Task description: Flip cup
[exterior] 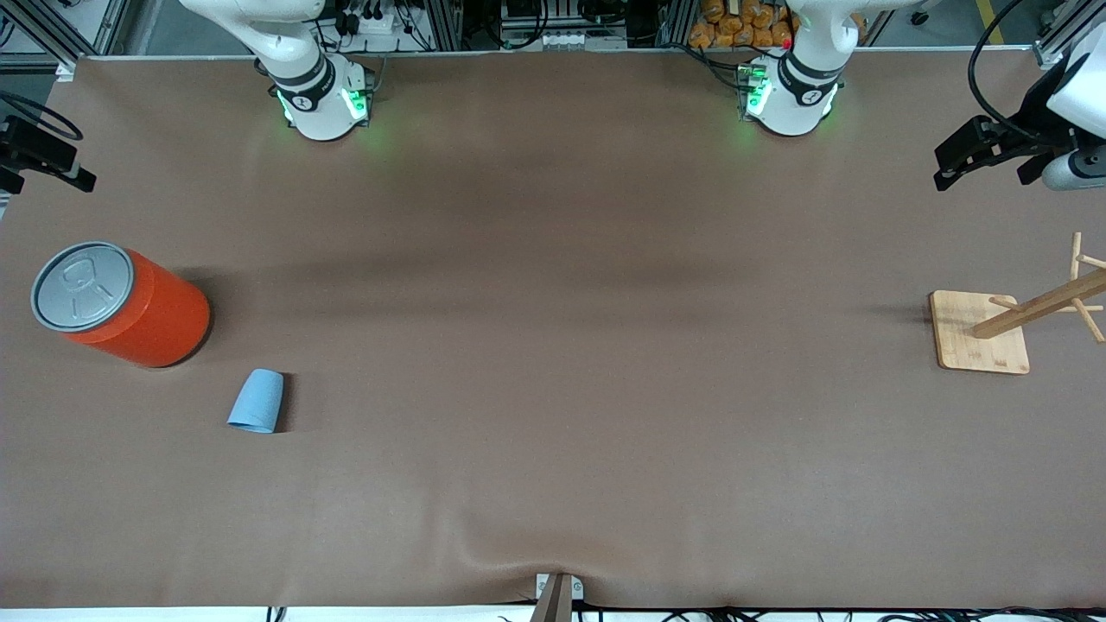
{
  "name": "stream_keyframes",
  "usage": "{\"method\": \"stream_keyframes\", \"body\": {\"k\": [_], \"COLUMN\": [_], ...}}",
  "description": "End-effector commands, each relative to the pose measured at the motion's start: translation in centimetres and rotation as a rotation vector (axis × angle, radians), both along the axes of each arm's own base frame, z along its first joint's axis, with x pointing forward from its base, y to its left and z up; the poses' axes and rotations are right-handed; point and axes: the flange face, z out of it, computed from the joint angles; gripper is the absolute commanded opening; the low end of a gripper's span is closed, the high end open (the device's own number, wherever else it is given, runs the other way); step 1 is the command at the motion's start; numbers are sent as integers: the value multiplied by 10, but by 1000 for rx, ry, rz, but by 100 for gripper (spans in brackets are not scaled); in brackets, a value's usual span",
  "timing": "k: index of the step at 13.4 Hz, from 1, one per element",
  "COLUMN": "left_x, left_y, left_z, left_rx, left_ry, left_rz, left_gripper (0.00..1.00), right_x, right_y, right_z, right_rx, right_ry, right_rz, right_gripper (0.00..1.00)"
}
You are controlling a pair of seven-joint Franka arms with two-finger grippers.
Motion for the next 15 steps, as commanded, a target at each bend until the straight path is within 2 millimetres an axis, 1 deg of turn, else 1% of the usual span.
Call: {"method": "stream_keyframes", "body": {"k": [1,3,4,7,9,10,11,13,15], "left_x": [-1,-1,-1,-1,-1,0,1,2,3], "left_y": [2,3,2,3,5,5,5,5,2], "left_z": [4,4,3,2,2,2,0,-1,-2], "left_rx": [-14,-14,-14,-14,-14,-14,-14,-13,-13], "left_ry": [10,10,12,15,15,16,19,19,24], "left_rz": [-15,-14,-15,-14,-11,-11,-11,-10,-15], "left_gripper": [100,100,100,100,100,100,100,100,100], "right_x": [4,6,10,32,46,59,72,98,120], "right_y": [8,10,10,8,1,-1,-5,-5,-8], "right_z": [1,-2,-7,-37,-58,-73,-91,-129,-178], "right_rx": [-65,-65,-65,-62,-62,-63,-62,-64,-63], "right_ry": [-11,-11,-1,27,49,40,40,34,62], "right_rz": [-9,-15,-18,-16,-27,-28,-30,-29,-30], "right_gripper": [100,100,100,100,100,100,100,100,100]}}
